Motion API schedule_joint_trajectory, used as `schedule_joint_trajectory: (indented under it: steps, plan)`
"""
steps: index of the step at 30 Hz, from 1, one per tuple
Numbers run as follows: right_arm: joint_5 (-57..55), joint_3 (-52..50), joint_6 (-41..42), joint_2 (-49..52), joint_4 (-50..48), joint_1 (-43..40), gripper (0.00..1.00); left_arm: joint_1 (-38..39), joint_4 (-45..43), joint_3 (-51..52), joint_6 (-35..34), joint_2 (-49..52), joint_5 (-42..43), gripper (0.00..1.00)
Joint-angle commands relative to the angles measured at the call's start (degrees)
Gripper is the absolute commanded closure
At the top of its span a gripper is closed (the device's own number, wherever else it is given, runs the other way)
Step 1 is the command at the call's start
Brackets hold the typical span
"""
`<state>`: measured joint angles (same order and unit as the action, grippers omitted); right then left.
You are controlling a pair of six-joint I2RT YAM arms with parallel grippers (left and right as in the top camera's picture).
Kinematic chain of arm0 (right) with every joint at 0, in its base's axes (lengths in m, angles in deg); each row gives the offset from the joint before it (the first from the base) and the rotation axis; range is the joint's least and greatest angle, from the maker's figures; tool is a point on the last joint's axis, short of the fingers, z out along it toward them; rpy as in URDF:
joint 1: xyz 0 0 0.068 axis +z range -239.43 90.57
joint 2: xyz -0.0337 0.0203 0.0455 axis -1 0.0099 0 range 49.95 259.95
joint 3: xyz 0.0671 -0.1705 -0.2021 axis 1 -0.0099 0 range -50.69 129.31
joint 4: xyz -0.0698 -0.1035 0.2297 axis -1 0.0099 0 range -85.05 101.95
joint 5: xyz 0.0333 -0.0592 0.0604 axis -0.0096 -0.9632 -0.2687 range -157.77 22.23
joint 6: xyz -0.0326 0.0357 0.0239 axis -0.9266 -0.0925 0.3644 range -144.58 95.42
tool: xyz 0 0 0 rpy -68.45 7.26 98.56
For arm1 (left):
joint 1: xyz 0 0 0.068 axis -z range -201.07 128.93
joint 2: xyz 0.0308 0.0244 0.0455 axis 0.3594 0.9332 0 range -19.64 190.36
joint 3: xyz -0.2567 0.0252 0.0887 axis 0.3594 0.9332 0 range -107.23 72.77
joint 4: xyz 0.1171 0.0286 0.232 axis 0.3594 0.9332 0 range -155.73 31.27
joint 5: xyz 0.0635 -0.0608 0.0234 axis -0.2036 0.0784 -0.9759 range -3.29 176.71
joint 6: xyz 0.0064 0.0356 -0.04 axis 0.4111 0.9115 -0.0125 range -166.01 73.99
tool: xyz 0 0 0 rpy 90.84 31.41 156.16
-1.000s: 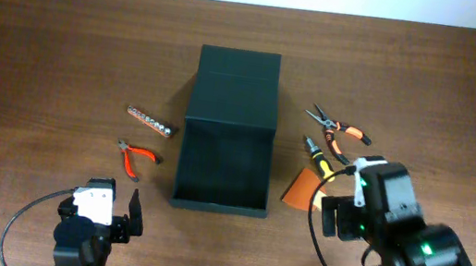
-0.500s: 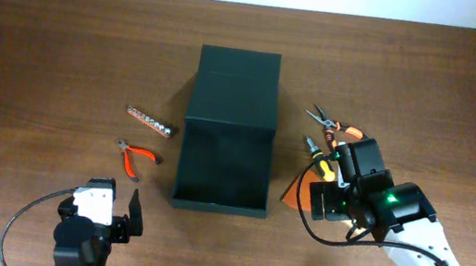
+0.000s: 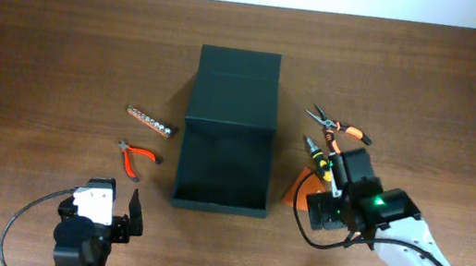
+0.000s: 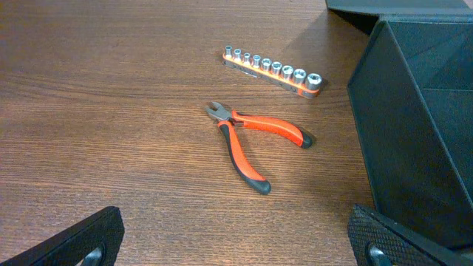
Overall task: Pack container
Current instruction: 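Move the right gripper down over the orange scraper's wooden handle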
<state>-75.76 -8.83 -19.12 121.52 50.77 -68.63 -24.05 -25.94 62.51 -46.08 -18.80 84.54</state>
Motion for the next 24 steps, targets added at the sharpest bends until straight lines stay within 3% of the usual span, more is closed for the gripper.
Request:
schedule_joint_trajectory:
  steps: [1,9,19,24]
  plan:
    - [2.32,-2.03,-1.16,1.81,-1.38,0.46,0.01,-0.28,-0.11,0.33,-0.55,-0.55,-0.02,0.01]
    - [13.31,-2.12,-1.14,7.67,-5.9,-1.92,0.01,-0.28,-0.11,0.33,-0.55,-0.55,-0.02,0.01]
    - [18.23,-2.12,-2.75,11.85,-6.1,-13.38,0.01,-0.28,-0.11,0.33,-0.55,-0.55,-0.02,0.01]
    - [19.06,-2.12,-3.74,11.85,-5.51,-14.45,0.01,-0.28,-0.11,0.33,-0.55,-0.55,-0.02,0.01]
